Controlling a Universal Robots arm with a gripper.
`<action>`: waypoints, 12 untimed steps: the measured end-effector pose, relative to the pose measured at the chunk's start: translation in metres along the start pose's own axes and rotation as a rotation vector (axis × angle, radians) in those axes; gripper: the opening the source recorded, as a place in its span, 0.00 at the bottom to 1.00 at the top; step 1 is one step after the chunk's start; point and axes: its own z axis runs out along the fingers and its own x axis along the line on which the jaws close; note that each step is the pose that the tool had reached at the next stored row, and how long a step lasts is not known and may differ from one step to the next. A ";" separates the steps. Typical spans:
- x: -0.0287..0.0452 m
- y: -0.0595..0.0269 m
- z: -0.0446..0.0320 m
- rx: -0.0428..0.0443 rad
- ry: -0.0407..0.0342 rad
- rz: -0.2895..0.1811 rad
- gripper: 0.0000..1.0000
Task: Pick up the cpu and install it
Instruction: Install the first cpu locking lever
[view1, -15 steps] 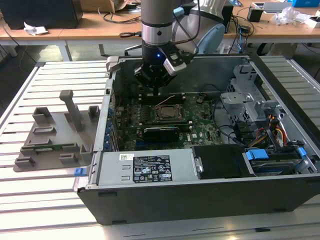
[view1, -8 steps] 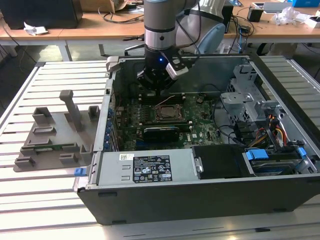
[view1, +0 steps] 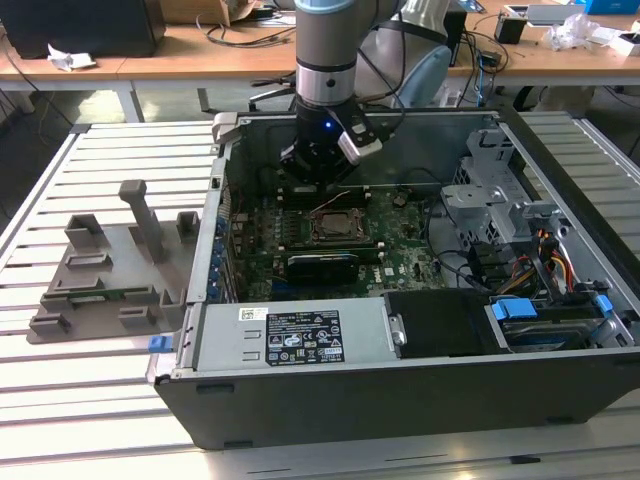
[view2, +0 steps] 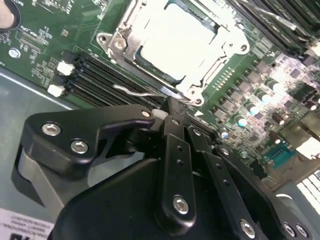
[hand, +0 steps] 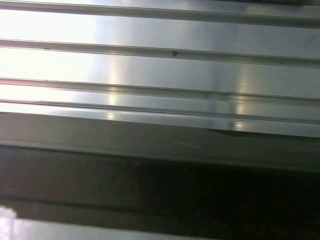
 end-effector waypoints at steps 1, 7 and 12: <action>-0.0022 -0.0001 0.0010 0.0000 0.0001 0.000 0.11; -0.0149 -0.0009 0.0067 -0.0001 0.0003 0.005 0.11; -0.0232 -0.0014 0.0097 -0.0002 0.0005 0.009 0.11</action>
